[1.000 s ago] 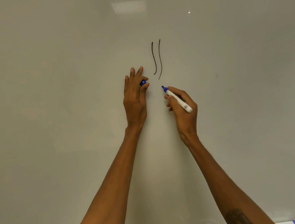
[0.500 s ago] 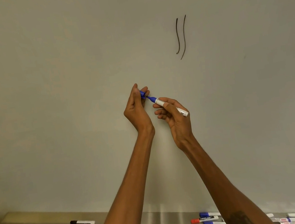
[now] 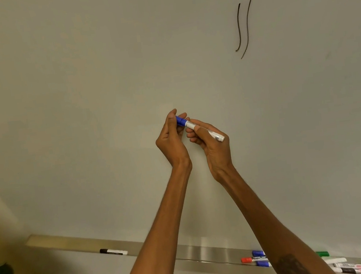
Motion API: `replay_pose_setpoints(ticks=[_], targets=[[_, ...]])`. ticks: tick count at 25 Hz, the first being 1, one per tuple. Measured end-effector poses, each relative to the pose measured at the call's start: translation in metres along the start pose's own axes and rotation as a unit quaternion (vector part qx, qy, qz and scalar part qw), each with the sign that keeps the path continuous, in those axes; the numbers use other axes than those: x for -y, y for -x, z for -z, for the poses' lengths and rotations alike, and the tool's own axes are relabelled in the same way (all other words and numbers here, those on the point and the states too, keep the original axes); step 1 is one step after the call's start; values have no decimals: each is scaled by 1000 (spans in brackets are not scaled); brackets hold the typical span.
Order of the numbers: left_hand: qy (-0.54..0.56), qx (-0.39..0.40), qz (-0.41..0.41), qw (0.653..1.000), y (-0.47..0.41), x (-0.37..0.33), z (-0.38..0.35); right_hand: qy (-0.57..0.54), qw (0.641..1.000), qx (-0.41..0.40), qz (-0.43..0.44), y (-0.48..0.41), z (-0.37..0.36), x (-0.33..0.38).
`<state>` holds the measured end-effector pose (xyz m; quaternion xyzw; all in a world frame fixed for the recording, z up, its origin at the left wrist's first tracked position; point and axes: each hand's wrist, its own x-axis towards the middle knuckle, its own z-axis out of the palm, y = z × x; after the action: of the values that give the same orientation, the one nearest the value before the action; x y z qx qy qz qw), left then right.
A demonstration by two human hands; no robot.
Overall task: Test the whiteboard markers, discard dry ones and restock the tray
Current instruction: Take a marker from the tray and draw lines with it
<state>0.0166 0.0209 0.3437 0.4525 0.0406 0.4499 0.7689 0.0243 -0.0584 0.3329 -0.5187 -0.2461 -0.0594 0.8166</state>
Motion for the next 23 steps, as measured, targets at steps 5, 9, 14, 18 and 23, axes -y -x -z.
replay_pose_setpoints(ticks=[5, 9, 14, 18, 23], targets=[[10, -35, 6, 999, 1, 0, 22, 16, 1000, 5, -3, 9, -19, -23], [3, -69, 8, 998, -2, 6, 48, -4, 999, 30, -28, 20, -33, -40], [-5, -58, 28, 998, -17, 8, 93, -58, 989, 74, -115, 34, -54, -66], [-19, -117, 48, 992, -21, 14, 144, -91, 963, 146, -207, 50, -66, -100], [-102, -146, 60, 982, -15, 27, 225, 21, 930, 224, -290, 75, -82, -151]])
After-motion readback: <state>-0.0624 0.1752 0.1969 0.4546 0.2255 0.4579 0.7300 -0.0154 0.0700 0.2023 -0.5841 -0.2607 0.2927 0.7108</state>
